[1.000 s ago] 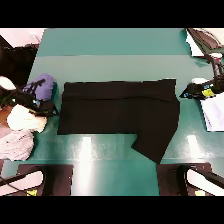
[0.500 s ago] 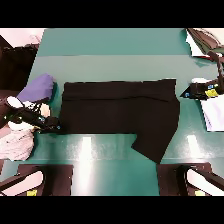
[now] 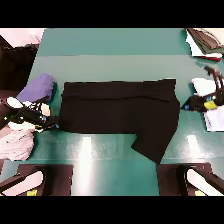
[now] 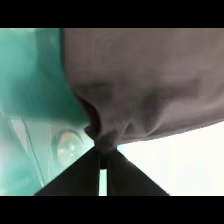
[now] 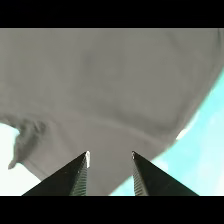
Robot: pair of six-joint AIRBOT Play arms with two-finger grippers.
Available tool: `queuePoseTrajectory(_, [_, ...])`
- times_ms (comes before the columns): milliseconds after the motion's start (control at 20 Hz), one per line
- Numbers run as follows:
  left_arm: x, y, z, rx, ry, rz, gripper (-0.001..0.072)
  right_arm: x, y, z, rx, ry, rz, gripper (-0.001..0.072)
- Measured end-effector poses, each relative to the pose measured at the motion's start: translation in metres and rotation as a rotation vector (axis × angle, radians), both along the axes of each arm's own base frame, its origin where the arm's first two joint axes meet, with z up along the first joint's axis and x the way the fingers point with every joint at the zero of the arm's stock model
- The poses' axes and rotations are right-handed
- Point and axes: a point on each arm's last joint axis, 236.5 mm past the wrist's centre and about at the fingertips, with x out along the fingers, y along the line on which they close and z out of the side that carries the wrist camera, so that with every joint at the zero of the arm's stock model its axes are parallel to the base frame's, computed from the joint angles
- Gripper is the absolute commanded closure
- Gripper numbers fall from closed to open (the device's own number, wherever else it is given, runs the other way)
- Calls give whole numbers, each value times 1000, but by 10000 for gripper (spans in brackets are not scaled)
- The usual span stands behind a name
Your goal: Fold the shirts.
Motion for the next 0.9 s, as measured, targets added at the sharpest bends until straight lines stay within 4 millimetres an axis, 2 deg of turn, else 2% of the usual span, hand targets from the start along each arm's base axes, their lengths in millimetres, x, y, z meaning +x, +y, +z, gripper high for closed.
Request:
queuePoseTrajectory(150, [10, 0, 11, 2, -45, 1, 682, -40, -9, -42, 27, 97, -101, 401])
queuePoseTrajectory(300, [14, 0, 18, 2, -68, 1, 682, -71, -7, -80, 69, 186, -175, 400])
queuePoseTrajectory(450, [16, 0, 20, 0, -75, 1, 681, -83, 8, -107, 125, 234, -188, 401])
queuePoseTrajectory(600, [15, -1, 22, -3, -75, -1, 682, -83, 22, -121, 151, 253, -170, 403])
queuePoseTrajectory(650, [15, -1, 22, -6, -73, -1, 681, -83, 28, -123, 164, 259, -165, 424])
queuePoseTrajectory(700, [14, -2, 22, -7, -71, -2, 682, -83, 30, -126, 164, 263, -160, 553])
queuePoseTrajectory(800, [13, -2, 22, -8, -68, -4, 682, -81, 28, -131, 139, 251, -154, 694])
queuePoseTrajectory(900, [11, -2, 22, -10, -62, -12, 683, -79, 26, -130, 112, 227, -147, 695])
